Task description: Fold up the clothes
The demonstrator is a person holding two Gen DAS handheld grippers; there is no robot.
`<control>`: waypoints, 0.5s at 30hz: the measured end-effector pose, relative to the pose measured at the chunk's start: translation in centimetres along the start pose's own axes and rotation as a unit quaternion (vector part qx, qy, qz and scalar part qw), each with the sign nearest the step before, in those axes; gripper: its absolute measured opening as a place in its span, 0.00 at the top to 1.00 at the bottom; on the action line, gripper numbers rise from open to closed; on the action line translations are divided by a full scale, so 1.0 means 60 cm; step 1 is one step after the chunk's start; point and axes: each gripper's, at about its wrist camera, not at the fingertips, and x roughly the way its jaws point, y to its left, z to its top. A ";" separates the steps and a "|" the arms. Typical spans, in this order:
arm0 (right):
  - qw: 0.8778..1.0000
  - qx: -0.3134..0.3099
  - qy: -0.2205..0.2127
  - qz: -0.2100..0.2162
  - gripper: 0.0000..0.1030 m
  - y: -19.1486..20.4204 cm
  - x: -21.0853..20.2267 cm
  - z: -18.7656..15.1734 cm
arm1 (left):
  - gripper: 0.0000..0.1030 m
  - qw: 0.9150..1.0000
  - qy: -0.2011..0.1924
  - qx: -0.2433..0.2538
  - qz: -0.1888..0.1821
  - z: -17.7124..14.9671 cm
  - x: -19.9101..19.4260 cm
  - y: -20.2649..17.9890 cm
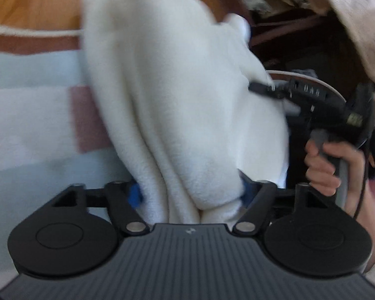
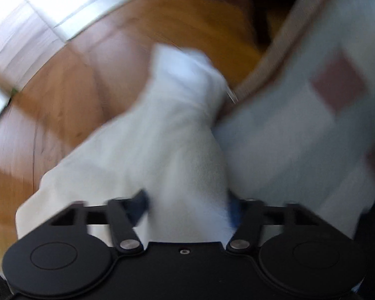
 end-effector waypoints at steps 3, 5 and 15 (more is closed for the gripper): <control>0.997 -0.060 -0.040 -0.026 0.46 0.027 -0.045 0.014 | 0.40 0.998 0.004 0.051 -0.021 -0.010 0.017 -0.060; 0.995 -0.072 -0.032 -0.053 0.40 0.019 -0.043 0.020 | 0.39 0.998 0.002 0.069 -0.002 -0.010 0.029 -0.089; 0.996 -0.040 -0.066 -0.044 0.33 0.010 -0.126 -0.091 | 0.40 0.979 -0.146 0.121 0.080 0.002 -0.095 -0.085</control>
